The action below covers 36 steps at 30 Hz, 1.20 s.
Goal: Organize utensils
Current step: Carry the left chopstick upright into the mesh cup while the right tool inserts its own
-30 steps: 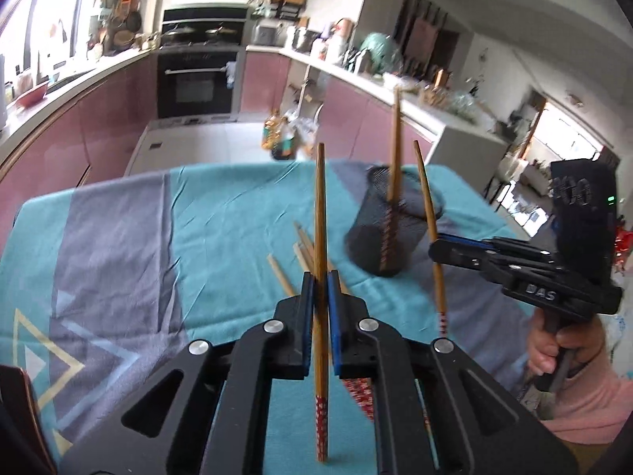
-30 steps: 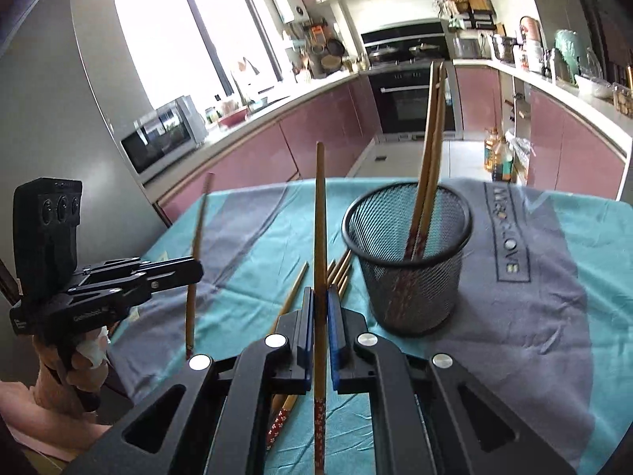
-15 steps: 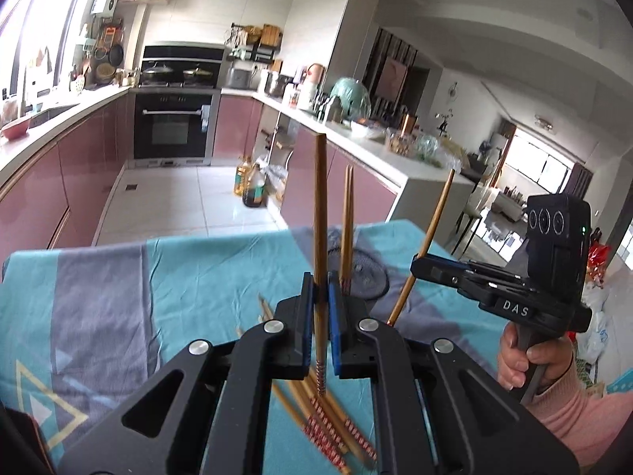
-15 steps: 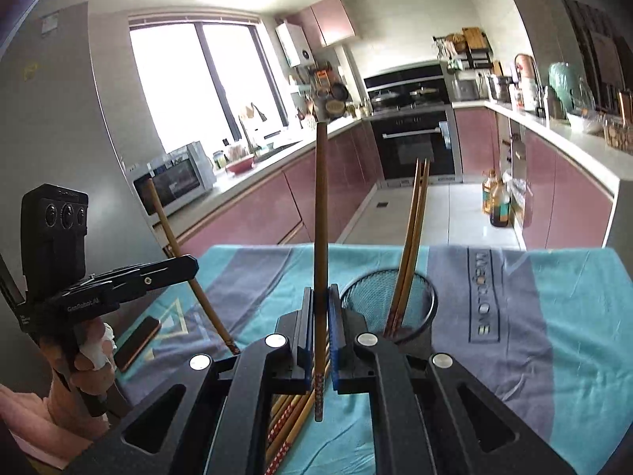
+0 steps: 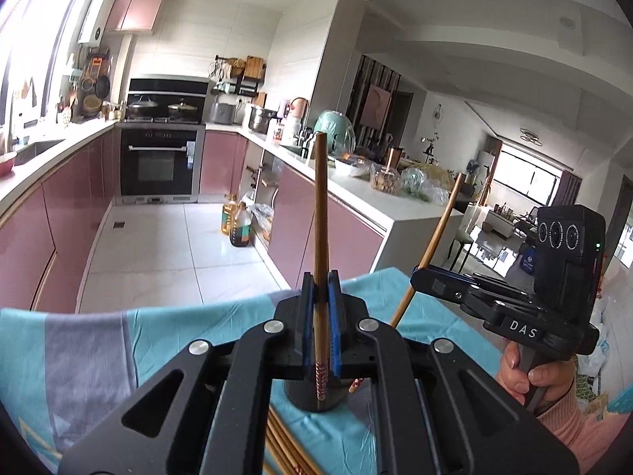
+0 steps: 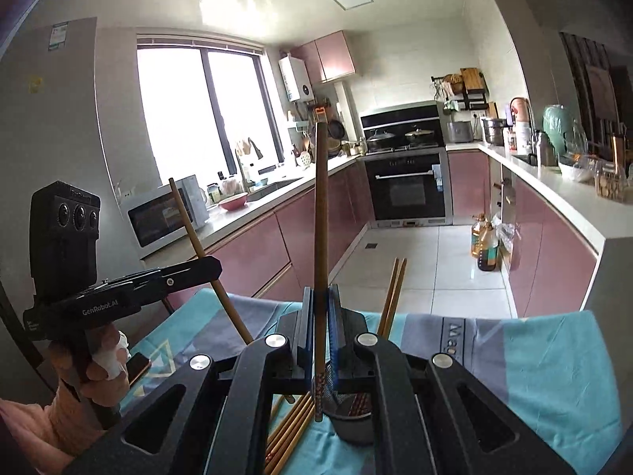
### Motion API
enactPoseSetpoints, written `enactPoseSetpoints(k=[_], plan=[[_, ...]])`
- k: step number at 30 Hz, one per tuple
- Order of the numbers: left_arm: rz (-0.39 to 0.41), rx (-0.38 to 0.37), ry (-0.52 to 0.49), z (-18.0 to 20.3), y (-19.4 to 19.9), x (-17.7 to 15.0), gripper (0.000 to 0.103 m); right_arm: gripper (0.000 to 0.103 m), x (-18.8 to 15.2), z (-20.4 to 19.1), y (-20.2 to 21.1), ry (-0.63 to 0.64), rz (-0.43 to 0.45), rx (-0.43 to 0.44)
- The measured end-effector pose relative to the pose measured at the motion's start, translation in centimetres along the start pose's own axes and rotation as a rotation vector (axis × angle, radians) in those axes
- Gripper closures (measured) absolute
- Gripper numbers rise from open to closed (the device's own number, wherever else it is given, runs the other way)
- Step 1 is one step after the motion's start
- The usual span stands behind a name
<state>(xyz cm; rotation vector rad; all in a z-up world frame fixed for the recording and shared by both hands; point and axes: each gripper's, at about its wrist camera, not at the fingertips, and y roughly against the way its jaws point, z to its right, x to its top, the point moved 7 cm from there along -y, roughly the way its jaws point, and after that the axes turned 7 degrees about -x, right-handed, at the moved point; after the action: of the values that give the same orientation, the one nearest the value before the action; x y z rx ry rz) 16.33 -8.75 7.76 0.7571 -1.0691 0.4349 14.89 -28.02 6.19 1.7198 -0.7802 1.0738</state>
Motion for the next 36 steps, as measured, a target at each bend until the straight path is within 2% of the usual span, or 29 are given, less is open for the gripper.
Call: enactPoseSetpoints(k=[7, 15, 26, 36], plan=[[-0.027, 0.007, -0.022, 0.5, -2.7, 0.7, 0.096, 0.097, 0.3, 0.6, -1.8, 0.019, -0.003, -0.033], [-0.112, 0.021, -0.046, 0.0, -5.9, -1.7, 0.096, 0.097, -1.9, 1.7, -5.1, 0.008, -0.092, -0.059], [-0.258, -0.019, -0.077, -0.9, -9.2, -5.8, 0.096, 0.097, -4.9, 2.4, -7.5, -0.011, -0.241, -0.055], [-0.295, -0.002, -0.065, -2.1, -11.4, -6.2, 0.095, 0.097, -6.1, 3.3, -9.0, -0.047, -0.29, -0.076]])
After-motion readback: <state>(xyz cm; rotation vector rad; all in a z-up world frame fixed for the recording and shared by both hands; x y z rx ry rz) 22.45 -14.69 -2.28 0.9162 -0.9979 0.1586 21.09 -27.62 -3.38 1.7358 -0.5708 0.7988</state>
